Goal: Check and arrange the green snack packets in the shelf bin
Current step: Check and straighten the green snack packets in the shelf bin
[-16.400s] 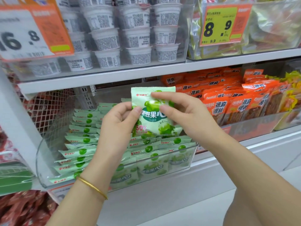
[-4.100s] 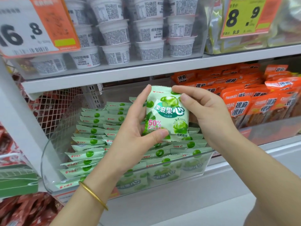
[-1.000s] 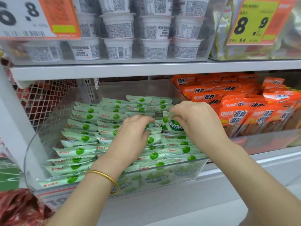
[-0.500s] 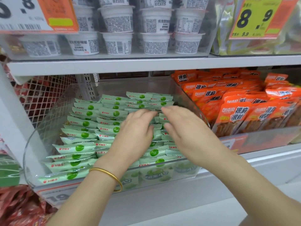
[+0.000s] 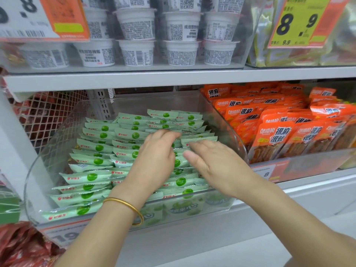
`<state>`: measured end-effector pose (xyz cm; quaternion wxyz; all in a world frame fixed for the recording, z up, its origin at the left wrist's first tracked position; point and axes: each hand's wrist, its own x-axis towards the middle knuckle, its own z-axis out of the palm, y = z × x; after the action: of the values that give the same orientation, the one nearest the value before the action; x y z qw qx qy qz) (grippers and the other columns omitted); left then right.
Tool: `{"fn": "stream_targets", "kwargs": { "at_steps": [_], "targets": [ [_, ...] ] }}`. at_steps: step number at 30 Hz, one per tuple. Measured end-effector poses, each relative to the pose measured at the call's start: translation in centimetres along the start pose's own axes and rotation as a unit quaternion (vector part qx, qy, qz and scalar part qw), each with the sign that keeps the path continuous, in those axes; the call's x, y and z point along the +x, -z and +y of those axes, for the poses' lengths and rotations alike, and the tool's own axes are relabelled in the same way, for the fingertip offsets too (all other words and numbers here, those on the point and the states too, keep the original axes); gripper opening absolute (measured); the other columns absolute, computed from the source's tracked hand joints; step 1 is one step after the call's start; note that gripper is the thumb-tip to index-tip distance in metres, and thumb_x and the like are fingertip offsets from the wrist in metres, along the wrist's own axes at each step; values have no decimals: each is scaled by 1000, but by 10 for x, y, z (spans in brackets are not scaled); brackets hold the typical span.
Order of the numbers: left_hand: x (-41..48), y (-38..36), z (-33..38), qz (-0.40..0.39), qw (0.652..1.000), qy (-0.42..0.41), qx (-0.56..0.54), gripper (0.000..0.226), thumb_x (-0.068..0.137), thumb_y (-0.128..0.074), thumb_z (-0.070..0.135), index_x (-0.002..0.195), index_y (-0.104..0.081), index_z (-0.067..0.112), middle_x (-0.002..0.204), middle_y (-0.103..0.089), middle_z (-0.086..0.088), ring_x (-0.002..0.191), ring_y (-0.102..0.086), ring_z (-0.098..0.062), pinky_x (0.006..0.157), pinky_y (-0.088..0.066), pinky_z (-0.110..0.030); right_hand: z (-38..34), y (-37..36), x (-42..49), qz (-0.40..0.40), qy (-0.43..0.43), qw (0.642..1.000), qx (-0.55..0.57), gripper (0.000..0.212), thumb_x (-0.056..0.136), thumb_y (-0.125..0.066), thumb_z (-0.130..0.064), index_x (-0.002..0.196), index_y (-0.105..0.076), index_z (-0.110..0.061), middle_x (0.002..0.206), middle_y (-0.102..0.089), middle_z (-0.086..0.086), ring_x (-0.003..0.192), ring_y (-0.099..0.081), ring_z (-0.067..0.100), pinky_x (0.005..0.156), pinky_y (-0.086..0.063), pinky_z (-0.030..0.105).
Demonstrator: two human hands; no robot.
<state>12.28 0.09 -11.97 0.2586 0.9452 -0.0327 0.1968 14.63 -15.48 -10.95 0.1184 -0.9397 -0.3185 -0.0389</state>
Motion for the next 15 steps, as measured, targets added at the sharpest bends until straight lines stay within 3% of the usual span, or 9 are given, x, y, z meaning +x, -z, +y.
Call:
{"fn": "stream_targets", "kwargs": {
  "at_steps": [2, 4, 7, 15],
  "targets": [
    [0, 1, 0, 5, 1000, 3, -5, 49, 91, -40, -2, 135, -49, 19, 135, -48, -3, 128, -38, -19, 110, -29, -32, 1, 7, 6, 71, -21, 997, 36, 60, 91, -15, -58, 109, -56, -18, 106, -58, 4, 106, -52, 28, 91, -40, 41],
    [0, 3, 1, 8, 1000, 8, -7, 50, 92, -39, -2, 136, -48, 19, 136, -47, -2, 128, -36, -18, 109, -27, -28, 5, 10, 18, 118, -44, 991, 43, 32, 99, -35, -30, 117, -57, -16, 112, -58, 7, 108, -51, 30, 90, -42, 43],
    [0, 5, 0, 8, 1000, 16, -10, 50, 92, -39, -3, 135, -48, 19, 135, -47, -1, 129, -35, -17, 107, -26, -24, 8, 12, 36, 144, -63, 987, 28, 33, 94, -44, -5, 121, -61, -15, 114, -59, 11, 109, -53, 31, 89, -45, 44],
    [1, 5, 0, 8, 1000, 20, -15, 48, 92, -41, -2, 134, -49, 19, 134, -48, -1, 129, -37, -17, 107, -27, -24, 8, -2, 57, 85, -95, 990, 52, 12, 86, -64, -23, 86, -73, -16, 92, -70, 7, 103, -53, 27, 86, -47, 35]
  ]
}}
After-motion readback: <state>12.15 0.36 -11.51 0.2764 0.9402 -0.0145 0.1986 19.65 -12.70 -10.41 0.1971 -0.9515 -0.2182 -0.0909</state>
